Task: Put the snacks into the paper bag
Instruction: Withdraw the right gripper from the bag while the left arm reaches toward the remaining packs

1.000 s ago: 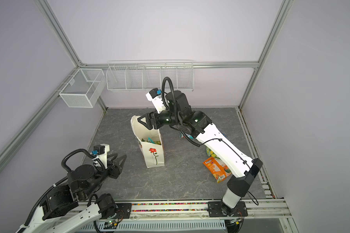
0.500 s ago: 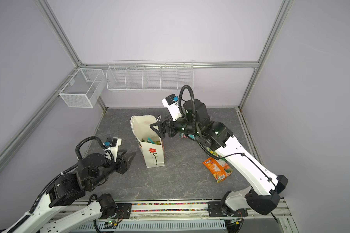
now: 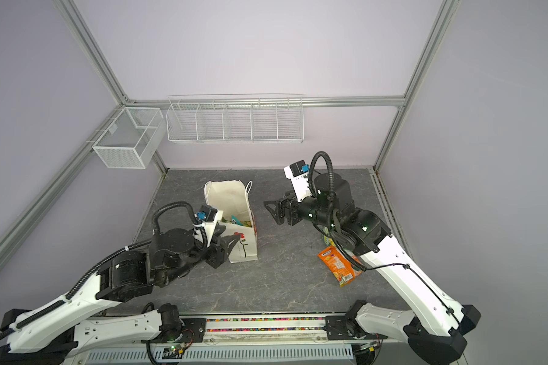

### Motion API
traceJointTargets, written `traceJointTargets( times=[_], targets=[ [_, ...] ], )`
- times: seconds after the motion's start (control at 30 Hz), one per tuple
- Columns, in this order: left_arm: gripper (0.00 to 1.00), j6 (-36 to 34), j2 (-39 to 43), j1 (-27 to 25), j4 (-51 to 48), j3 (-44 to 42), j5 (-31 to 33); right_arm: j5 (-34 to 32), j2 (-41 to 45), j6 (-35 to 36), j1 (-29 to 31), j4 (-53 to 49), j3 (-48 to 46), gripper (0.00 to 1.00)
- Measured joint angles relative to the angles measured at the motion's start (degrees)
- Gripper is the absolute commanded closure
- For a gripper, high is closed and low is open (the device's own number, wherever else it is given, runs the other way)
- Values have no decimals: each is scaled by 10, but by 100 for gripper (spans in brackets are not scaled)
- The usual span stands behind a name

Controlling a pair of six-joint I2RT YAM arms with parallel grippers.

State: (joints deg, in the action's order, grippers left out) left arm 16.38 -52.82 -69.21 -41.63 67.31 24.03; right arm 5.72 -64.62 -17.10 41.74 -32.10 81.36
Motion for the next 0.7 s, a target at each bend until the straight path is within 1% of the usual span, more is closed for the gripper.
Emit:
traceJointTargets(
  times=[0.17,0.3,0.57,0.7],
  targets=[
    [44,-15,-59,-25,28,33,1,-57,50,-9,-26,-11,-32,12],
    [44,-22,-115,-30,53,69,-6,-87,88,-16,-51,-20,-55,12],
    [41,-17,-229,-32,97,120,-22,-122,123,-31,-102,-49,-93,12],
    [37,4,-300,-32,99,177,-12,-131,143,-41,-130,-64,-117,12]
  ],
)
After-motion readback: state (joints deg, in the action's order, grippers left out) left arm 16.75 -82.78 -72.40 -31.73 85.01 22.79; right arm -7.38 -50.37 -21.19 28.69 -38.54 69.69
